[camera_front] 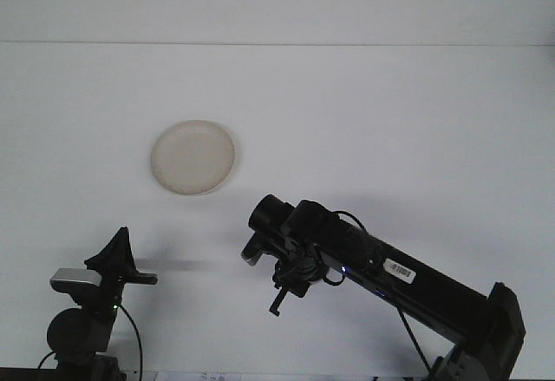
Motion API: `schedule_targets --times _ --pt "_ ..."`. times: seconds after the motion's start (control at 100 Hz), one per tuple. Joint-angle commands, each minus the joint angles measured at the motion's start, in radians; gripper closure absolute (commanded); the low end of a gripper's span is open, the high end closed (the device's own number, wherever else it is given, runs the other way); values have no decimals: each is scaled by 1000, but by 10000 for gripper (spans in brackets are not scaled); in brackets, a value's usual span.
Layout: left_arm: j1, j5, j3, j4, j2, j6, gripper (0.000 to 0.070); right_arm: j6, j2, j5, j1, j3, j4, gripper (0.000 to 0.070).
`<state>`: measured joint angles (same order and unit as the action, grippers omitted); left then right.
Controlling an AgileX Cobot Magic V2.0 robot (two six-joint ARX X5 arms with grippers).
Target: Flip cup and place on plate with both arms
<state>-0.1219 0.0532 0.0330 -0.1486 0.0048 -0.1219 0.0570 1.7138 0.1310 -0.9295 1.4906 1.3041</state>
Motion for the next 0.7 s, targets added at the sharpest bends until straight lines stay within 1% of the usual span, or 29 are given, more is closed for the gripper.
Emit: schedule_targets --times 0.0,0.3,0.69 --pt "0 -2 -19 -10 -1 -3 688 17 23 1 -12 21 -3 700" --pt "0 -2 -19 -10 -1 -3 688 23 23 2 -12 21 -46 700" --pt "0 -2 -19 -10 -1 -3 688 23 64 1 -8 21 -13 693"
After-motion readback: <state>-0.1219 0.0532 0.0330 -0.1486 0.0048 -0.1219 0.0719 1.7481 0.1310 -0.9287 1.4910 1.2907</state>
